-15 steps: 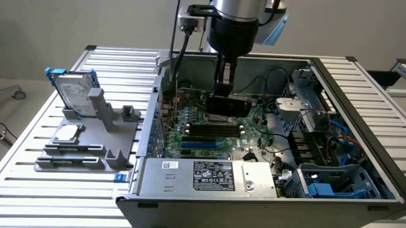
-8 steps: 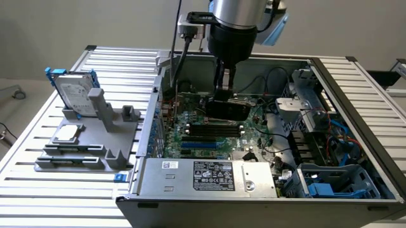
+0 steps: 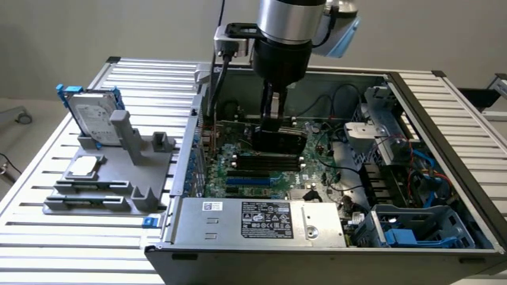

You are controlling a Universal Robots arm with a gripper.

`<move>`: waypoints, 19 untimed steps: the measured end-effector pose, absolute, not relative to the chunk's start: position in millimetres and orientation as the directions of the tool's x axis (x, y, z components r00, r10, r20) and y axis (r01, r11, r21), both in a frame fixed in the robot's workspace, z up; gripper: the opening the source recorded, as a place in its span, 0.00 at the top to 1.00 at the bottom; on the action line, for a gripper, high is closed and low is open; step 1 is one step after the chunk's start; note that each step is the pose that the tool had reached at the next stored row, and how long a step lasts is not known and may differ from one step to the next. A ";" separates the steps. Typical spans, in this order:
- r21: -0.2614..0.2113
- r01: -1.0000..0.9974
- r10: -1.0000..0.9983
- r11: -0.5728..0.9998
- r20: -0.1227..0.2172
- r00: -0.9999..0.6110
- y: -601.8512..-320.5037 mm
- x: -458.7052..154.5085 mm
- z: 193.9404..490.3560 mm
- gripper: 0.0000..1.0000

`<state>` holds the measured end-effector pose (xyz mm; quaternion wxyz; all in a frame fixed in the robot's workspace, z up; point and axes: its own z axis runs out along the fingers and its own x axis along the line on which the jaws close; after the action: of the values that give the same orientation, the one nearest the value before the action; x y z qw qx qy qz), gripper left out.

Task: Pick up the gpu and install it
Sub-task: 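Insert the gpu into the slot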

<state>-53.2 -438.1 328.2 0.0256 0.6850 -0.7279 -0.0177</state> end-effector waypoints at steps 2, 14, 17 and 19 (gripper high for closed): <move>0.061 -0.997 -0.999 0.047 0.013 -0.046 -439.6 -53.3 326.6 0.74; 0.060 -0.998 -1.000 0.012 0.012 -0.011 -452.7 -59.2 312.8 0.74; 0.054 -0.998 -1.000 0.012 0.012 -0.011 -453.2 -66.6 308.9 0.74; 0.048 -0.999 -1.000 0.011 0.012 -0.010 -453.5 -68.4 307.1 0.74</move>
<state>-68.4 -453.5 307.1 0.0210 0.7032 -0.7105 -0.0126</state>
